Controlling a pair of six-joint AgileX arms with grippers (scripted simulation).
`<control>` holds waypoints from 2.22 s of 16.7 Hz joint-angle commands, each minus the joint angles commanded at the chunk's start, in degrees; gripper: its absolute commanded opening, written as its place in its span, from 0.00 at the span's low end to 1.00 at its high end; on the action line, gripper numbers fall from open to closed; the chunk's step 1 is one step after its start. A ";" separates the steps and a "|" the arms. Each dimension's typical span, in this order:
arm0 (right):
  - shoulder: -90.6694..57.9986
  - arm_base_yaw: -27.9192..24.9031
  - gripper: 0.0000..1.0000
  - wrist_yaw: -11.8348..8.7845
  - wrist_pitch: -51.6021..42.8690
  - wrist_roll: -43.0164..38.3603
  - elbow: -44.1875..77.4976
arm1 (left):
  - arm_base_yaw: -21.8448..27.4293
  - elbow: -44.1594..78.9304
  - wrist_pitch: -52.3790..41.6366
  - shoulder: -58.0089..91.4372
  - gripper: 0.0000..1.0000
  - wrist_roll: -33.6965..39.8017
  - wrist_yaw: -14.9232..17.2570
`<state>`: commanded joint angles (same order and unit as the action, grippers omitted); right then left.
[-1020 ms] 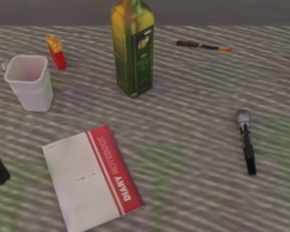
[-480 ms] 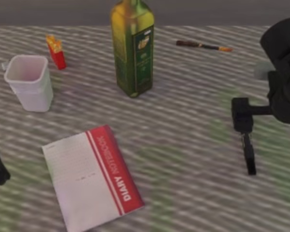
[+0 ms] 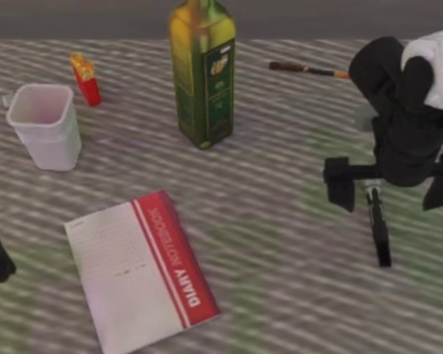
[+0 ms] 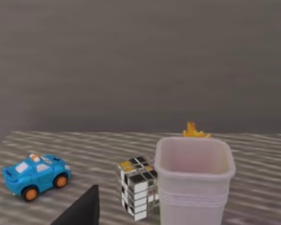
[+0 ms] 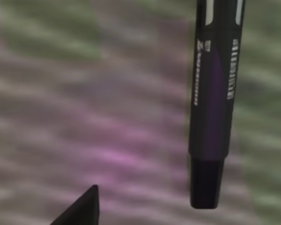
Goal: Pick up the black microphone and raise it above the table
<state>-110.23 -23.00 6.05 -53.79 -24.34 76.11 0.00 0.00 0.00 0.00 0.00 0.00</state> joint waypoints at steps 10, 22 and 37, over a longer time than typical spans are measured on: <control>-6.86 1.00 1.00 0.01 12.38 0.90 -5.03 | 0.00 0.00 0.00 0.00 1.00 0.00 0.00; -11.65 1.58 0.70 0.03 20.16 1.42 -8.36 | 0.00 0.00 0.00 0.00 1.00 0.00 0.00; -11.65 1.58 0.00 0.03 20.16 1.42 -8.36 | 0.00 0.00 0.00 0.00 1.00 0.00 0.00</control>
<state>-121.88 -21.42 6.08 -33.63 -22.92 67.76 0.00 0.00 0.00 0.00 0.00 0.00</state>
